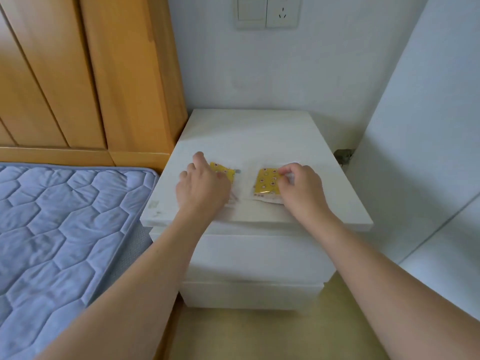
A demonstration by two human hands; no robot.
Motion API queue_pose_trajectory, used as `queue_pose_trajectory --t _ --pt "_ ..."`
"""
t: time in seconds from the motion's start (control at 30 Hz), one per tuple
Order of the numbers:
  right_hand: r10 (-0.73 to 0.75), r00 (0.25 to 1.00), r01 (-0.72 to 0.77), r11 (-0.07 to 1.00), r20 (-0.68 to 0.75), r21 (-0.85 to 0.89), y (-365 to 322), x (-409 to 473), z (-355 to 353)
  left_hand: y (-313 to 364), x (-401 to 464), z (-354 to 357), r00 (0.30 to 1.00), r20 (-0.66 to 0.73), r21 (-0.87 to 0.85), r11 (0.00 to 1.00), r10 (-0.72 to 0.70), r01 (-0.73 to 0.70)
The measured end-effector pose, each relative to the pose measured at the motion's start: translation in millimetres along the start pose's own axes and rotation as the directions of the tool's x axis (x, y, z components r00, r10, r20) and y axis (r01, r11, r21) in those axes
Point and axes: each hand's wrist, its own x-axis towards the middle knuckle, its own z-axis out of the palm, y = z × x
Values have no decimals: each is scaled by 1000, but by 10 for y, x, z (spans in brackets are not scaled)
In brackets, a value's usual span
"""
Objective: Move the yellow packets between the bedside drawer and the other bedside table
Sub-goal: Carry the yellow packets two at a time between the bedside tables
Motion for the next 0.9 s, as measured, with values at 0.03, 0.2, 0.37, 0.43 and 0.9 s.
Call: queue_pose_trajectory --t 0.03,0.2,0.37,0.43,0.9 --pt "-45 999 42 992 -21 -115 35 19 45 -35 -18 79 996 -63 118 992 62 -54" --pt "-158 987 140 936 -29 -321 94 54 153 -149 10 284 969 -165 355 928 184 -116" --pt "-177 981 152 952 -75 -264 92 16 137 -115 -39 230 964 -213 284 954 162 -97" --pt "-215 966 187 964 -141 -188 86 -60 114 -116 -102 213 934 -294 151 975 201 -163" --pt "-640 768 549 675 -20 -493 961 -1139 440 -1043 -926 762 567 -219 384 604 794 -698"
